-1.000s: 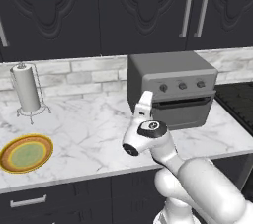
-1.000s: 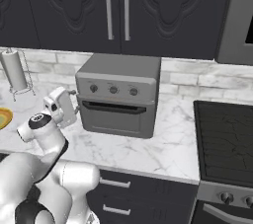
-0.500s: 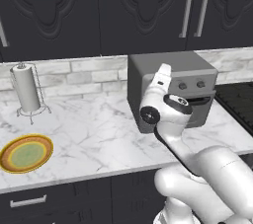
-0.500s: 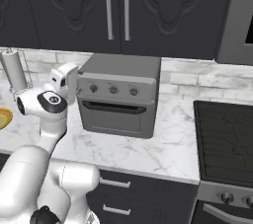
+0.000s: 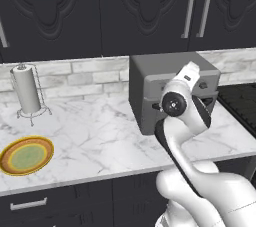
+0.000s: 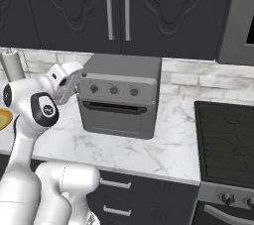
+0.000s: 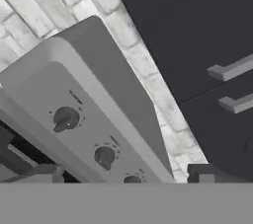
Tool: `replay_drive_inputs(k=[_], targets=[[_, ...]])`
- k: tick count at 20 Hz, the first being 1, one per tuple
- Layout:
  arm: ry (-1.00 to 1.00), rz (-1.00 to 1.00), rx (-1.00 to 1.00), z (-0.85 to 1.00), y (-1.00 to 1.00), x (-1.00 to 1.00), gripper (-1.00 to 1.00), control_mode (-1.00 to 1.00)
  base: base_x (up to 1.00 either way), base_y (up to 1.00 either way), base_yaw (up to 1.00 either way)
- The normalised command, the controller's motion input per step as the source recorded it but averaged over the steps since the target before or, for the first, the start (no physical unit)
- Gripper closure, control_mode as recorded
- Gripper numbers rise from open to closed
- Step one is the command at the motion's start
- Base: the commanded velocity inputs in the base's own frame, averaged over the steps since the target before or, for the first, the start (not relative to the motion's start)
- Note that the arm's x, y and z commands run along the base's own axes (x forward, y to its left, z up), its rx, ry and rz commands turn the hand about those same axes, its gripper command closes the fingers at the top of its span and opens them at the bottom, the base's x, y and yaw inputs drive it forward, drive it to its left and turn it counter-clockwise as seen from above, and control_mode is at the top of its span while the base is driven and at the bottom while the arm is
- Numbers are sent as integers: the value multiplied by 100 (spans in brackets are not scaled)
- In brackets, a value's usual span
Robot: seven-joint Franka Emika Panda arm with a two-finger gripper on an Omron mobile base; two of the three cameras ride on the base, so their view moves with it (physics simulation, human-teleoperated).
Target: Pick up the bagel from the plate, place it on the toaster oven rack, close the door, and set the timer.
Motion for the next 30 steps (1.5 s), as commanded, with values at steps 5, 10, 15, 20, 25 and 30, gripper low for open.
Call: replay_drive_inputs(k=[5,10,15,20,25,30], targets=[[30,-22,38,14,-6,-63,-100,-100,0,0,0],[37,-17,42,12,-7,-8,-100,-100,0,0,0],[29,-12,36,-14,-5,-19,-100,-100,0,0,0],[-8,-4,26,-49,0,-53,-100,-100,0,0,0],[-18,-5,18,-53,0,-35,-100,-100,0,0,0],[-7,-7,9,-25,0,11,-100,-100,0,0,0]])
